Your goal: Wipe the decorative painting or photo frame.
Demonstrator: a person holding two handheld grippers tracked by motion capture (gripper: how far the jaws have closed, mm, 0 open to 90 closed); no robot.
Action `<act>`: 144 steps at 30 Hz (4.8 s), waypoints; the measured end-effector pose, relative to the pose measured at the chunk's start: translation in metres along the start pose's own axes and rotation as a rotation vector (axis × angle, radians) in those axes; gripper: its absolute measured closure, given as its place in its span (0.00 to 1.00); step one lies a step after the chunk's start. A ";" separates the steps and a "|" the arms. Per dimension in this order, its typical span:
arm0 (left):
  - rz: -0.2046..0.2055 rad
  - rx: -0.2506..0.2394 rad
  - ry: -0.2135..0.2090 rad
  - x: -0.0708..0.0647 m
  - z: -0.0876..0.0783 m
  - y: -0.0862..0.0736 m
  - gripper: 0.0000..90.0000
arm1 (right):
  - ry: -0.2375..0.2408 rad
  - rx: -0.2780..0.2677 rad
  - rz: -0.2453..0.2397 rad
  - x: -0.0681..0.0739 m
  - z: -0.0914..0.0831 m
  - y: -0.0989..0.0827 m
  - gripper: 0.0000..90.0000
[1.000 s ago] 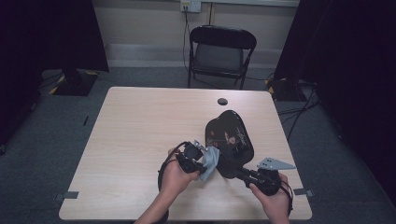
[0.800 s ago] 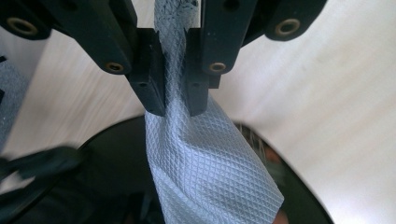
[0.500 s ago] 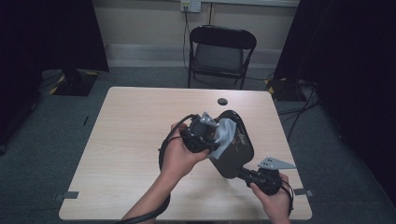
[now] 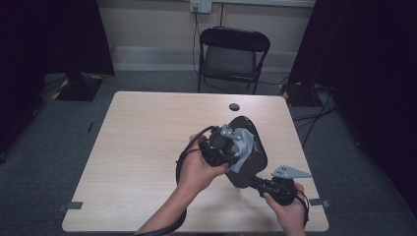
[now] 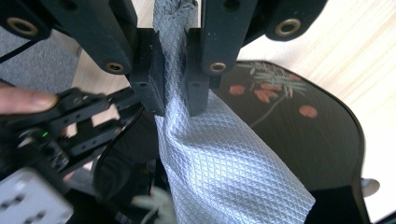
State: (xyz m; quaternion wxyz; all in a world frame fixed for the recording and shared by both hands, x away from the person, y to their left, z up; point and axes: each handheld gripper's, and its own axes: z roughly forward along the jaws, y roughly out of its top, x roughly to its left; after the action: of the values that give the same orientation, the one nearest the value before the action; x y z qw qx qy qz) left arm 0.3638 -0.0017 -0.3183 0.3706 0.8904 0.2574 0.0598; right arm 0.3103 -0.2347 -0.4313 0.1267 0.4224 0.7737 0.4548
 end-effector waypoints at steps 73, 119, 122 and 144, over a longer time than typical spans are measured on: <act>-0.004 -0.038 0.002 -0.002 -0.004 -0.004 0.88 | 0.001 0.022 -0.011 0.000 0.002 0.000 0.88; -0.188 0.176 -0.015 0.030 0.086 -0.112 0.88 | -0.001 -0.014 0.008 0.003 0.000 0.002 0.82; -0.181 0.145 -0.028 0.028 0.076 -0.105 0.88 | -0.002 -0.010 0.006 0.002 -0.001 0.002 0.82; -0.003 -0.073 -0.010 -0.005 -0.011 -0.003 0.88 | -0.003 0.001 0.010 0.004 0.002 0.002 0.88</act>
State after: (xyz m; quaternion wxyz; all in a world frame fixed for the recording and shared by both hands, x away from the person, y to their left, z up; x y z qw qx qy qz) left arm 0.3543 0.0048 -0.3118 0.4043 0.8762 0.2544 0.0643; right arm 0.3100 -0.2297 -0.4300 0.1254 0.4273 0.7717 0.4542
